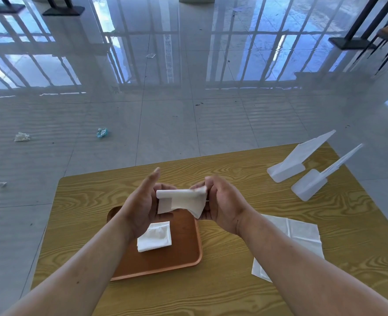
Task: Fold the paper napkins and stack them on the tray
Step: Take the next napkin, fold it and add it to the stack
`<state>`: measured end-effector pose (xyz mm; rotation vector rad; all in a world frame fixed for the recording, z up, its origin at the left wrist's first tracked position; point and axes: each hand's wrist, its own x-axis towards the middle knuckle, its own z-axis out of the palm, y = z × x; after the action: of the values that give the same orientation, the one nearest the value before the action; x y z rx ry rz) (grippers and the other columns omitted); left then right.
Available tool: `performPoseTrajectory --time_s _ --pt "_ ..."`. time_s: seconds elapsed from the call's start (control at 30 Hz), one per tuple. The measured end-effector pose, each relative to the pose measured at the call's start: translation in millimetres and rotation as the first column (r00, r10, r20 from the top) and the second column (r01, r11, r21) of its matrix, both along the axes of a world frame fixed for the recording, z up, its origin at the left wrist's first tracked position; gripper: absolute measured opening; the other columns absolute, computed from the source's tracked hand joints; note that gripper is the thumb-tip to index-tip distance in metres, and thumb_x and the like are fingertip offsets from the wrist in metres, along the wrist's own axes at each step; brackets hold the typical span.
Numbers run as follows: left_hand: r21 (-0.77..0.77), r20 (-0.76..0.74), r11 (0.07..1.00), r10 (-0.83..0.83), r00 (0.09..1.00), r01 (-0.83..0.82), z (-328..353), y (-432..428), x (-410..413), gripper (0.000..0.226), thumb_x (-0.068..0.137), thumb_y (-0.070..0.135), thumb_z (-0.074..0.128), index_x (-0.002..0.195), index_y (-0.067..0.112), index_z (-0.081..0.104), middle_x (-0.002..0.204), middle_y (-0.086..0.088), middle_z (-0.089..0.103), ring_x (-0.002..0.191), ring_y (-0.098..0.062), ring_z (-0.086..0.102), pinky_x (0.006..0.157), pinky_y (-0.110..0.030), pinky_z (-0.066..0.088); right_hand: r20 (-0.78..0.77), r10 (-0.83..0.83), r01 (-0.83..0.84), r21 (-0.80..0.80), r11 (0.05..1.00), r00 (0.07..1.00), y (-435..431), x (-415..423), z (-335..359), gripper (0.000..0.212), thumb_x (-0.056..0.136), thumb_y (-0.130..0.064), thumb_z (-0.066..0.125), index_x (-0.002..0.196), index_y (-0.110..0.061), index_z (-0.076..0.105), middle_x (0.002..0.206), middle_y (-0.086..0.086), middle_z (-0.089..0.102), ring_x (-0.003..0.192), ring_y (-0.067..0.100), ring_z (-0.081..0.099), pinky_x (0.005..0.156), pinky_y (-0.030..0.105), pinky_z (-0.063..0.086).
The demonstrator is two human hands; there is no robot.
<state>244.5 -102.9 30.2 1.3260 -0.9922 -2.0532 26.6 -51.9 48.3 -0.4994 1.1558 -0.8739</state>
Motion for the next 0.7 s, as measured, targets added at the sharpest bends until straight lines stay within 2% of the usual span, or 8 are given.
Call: performPoseTrajectory --time_s 0.1,0.13,0.27,0.37,0.43,0.5,0.57,0.7 --pt "-0.088 0.089 0.996 0.0 0.996 0.008 -2.7 -1.1 -4.1 0.017 0.081 0.033 0.086 0.088 0.018 0.082 0.094 -0.01 0.077 0.076 -0.018 0.076 0.06 -0.034 0.061 -0.137 0.01 -0.009 0.01 1.0 0.991 -3.4 2.9 -2.5 0.014 0.097 -0.016 0.063 0.108 -0.014 0.071 0.113 0.016 0.072 0.088 0.028 0.068 0.074 0.043 0.056" --pt "-0.091 0.088 0.996 0.008 0.996 0.0 -2.5 -1.0 -5.3 0.005 0.085 0.018 0.084 0.089 0.017 0.081 0.093 -0.008 0.077 0.074 -0.017 0.076 0.058 -0.032 0.061 -0.177 0.017 -0.015 0.013 1.0 0.984 -4.7 3.9 -5.1 0.023 0.094 -0.007 0.065 0.114 -0.018 0.068 0.119 0.017 0.071 0.089 0.028 0.069 0.073 0.043 0.057" --pt "-0.147 0.136 0.987 0.086 0.987 -0.065 -11.5 -4.0 -5.7 0.029 0.087 -0.006 0.078 0.108 0.013 0.075 0.098 -0.012 0.077 0.075 -0.021 0.078 0.059 -0.031 0.062 -0.234 0.006 0.005 0.043 0.999 0.972 -10.5 6.6 -12.7 0.036 0.091 0.004 0.07 0.12 -0.018 0.065 0.12 0.017 0.074 0.1 0.033 0.075 0.085 0.047 0.061" --pt "-0.22 0.175 0.972 0.126 0.976 -0.087 -21.6 -5.9 -0.1 0.041 0.086 -0.006 0.08 0.117 0.018 0.072 0.104 -0.016 0.077 0.084 -0.022 0.079 0.068 -0.028 0.063 -0.29 -0.005 0.018 0.043 0.999 0.957 -13.9 8.7 -20.2 0.023 0.091 0.005 0.071 0.11 -0.008 0.07 0.11 0.017 0.076 0.101 0.034 0.076 0.084 0.045 0.064" --pt "-0.239 0.248 0.967 0.143 0.958 -0.083 -29.7 -7.1 6.5 0.034 0.084 0.0 0.084 0.11 0.02 0.076 0.102 -0.013 0.08 0.088 -0.022 0.079 0.074 -0.028 0.063 -0.328 0.003 0.008 0.031 0.999 0.945 -16.0 12.4 -26.7 0.016 0.091 0.004 0.071 0.104 -0.007 0.073 0.103 0.016 0.077 0.091 0.027 0.075 0.073 0.036 0.064" --pt "-0.237 0.327 0.968 0.154 0.932 -0.077 -36.8 -7.1 14.6 0.018 0.084 0.009 0.088 0.097 0.02 0.08 0.094 -0.009 0.082 0.085 -0.025 0.078 0.078 -0.036 0.063 -0.354 0.009 0.004 0.034 0.999 0.935 -18.4 18.6 -33.3 0.012 0.092 0.001 0.072 0.101 -0.006 0.074 0.105 0.018 0.079 0.088 0.024 0.075 0.076 0.039 0.066" --pt "-0.236 0.39 0.97 0.154 0.908 -0.063 -45.2 -6.8 24.2 0.007 0.084 0.019 0.089 0.085 0.019 0.081 0.083 -0.008 0.081 0.074 -0.023 0.073 0.073 -0.039 0.061 -0.379 0.026 -0.011 0.043 0.999 0.925 -20.9 25.1 -41.0 0.007 0.093 -0.004 0.074 0.099 -0.006 0.076 0.107 0.021 0.078 0.086 0.025 0.074 0.084 0.049 0.064" --pt "-0.242 0.498 0.97 0.155 0.853 -0.035 -62.2 -3.7 45.5 0.015 0.087 0.032 0.086 0.076 0.024 0.08 0.066 0.006 0.075 0.055 -0.005 0.064 0.053 -0.021 0.053 -0.469 0.109 -0.077 0.088 0.993 0.876 -24.4 38.7 -60.9 0.011 0.095 -0.016 0.074 0.097 -0.006 0.077 0.099 0.023 0.079 0.075 0.025 0.069 0.084 0.055 0.062"
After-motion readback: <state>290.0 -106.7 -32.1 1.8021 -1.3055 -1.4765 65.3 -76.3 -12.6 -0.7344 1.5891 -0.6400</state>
